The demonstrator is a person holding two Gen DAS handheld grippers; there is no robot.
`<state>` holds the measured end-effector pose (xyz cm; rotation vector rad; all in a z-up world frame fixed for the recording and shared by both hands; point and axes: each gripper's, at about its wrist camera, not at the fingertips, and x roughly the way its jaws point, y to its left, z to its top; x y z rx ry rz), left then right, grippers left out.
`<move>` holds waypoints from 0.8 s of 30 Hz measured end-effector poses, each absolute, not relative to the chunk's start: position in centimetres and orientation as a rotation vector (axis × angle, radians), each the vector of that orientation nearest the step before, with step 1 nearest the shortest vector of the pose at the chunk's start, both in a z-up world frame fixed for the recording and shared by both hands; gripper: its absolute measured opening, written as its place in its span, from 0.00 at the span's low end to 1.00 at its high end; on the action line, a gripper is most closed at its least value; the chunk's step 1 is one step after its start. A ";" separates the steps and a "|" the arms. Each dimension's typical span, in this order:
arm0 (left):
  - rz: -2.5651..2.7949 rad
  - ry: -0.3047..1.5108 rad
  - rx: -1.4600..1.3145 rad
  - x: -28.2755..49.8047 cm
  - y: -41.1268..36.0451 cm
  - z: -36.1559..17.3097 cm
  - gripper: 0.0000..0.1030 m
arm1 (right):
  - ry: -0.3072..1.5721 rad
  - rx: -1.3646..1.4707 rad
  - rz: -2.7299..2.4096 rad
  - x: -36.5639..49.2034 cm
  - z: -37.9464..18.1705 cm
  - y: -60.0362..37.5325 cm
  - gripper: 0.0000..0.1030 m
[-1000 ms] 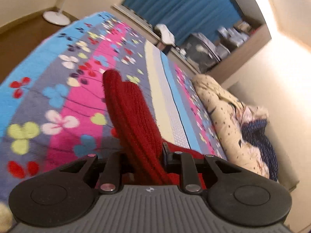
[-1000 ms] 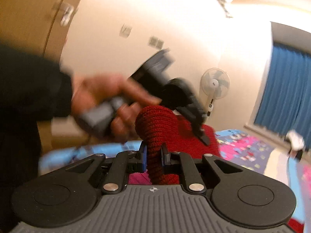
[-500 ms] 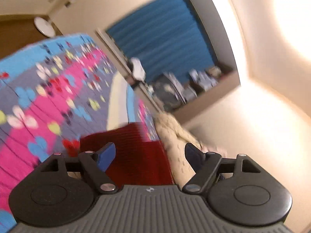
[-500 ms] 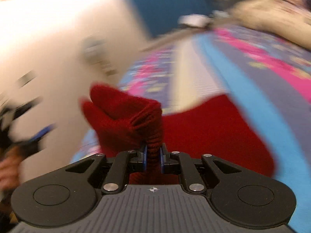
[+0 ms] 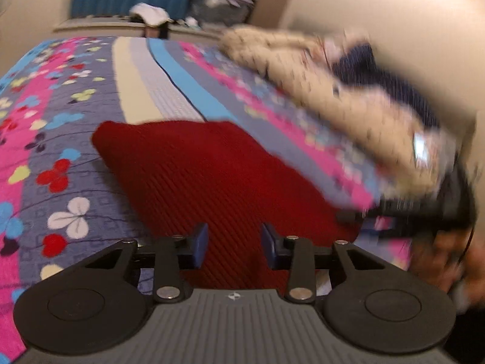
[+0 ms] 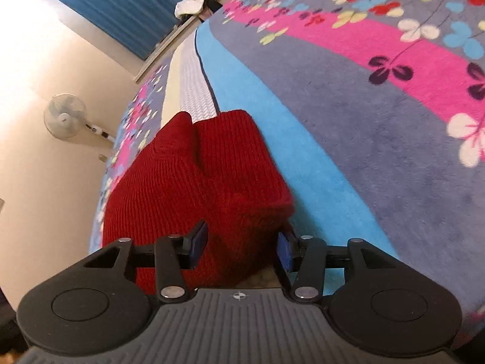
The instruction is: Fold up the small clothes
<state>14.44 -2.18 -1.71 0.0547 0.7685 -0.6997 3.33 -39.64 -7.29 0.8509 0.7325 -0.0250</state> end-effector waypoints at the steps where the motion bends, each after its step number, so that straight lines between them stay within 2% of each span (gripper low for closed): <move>1: -0.699 0.796 0.118 14.5 -3.0 -2.8 0.38 | 0.752 0.849 -0.001 3.8 -7.6 -39.8 0.40; 2: -0.701 0.819 0.194 14.3 -4.0 -3.9 0.38 | 0.756 0.824 0.015 4.5 -7.3 -39.6 0.18; 4: -0.713 0.814 0.336 13.3 -5.5 -5.6 0.38 | 0.660 0.672 0.032 4.2 -4.9 -39.1 0.15; 6: -0.718 0.777 0.358 12.6 -5.6 -5.9 0.38 | 0.515 0.544 0.117 2.9 -2.0 -38.2 0.15; 8: -0.718 0.787 0.329 13.0 -5.5 -6.1 0.38 | 0.526 0.467 0.109 3.0 -1.6 -38.0 0.15; 11: -0.734 0.811 0.340 13.1 -4.9 -5.9 0.39 | 0.886 0.461 0.017 6.2 -6.2 -39.0 0.23; 12: -0.735 0.811 0.337 13.0 -4.5 -5.2 0.39 | 0.915 0.548 -0.001 6.2 -7.0 -39.9 0.27; 14: -0.732 0.778 0.309 12.2 -4.0 -3.5 0.39 | 0.862 0.590 -0.012 5.8 -5.9 -40.7 0.34; 17: -0.720 0.694 0.187 12.2 -2.6 -1.3 0.39 | 0.773 0.501 -0.013 5.3 -3.4 -40.2 0.46; 19: -0.691 0.707 0.162 12.9 -2.5 -1.5 0.39 | 0.711 0.407 -0.050 5.3 -1.8 -39.9 0.46; 21: -0.653 0.803 0.266 13.6 -3.7 -3.8 0.39 | 0.659 0.327 -0.085 5.4 -0.5 -40.3 0.46; 24: -0.662 0.769 0.393 12.9 -4.9 -4.4 0.40 | 0.582 0.275 -0.069 5.8 0.5 -40.6 0.47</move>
